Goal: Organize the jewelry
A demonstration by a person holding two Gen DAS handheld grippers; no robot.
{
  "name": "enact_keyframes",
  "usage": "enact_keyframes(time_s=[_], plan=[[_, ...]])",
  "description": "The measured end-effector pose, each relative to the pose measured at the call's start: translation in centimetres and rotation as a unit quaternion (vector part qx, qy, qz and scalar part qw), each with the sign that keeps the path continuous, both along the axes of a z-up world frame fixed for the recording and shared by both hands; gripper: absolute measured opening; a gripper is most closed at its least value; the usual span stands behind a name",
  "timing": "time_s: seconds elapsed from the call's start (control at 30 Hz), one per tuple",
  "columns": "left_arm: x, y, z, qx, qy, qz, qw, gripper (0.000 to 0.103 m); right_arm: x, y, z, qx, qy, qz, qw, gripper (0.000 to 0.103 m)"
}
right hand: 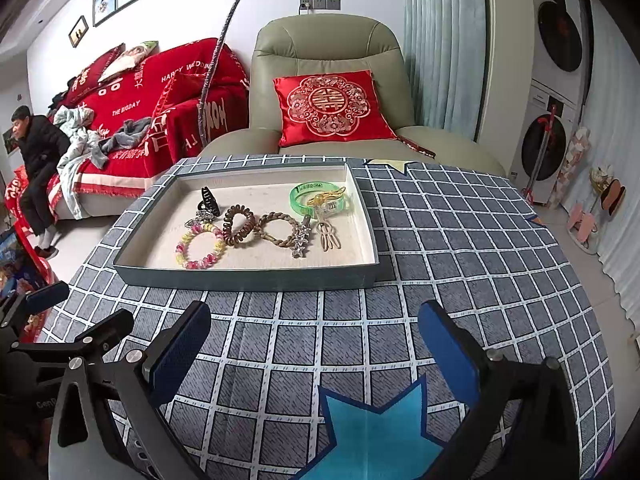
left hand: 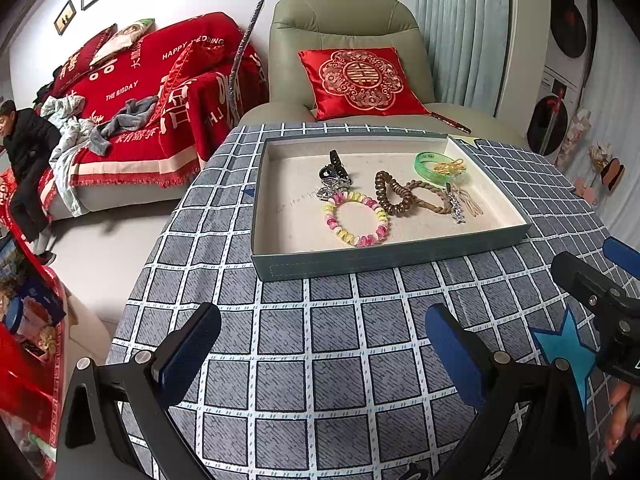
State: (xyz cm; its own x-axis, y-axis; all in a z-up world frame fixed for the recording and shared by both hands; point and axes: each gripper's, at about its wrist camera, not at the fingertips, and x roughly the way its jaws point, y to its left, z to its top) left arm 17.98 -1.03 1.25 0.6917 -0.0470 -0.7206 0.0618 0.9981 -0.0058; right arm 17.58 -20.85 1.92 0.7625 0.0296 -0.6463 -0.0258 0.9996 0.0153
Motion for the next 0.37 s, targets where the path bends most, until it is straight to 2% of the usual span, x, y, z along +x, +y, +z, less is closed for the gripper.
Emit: enact_keyframes(time_s=[0.37], plan=[[-0.03, -0.5, -0.04, 0.009, -0.006, -0.004, 0.9999, 0.103, -0.04, -0.08, -0.27, 0.0, 0.002, -0.001, 1.0, 0.103]])
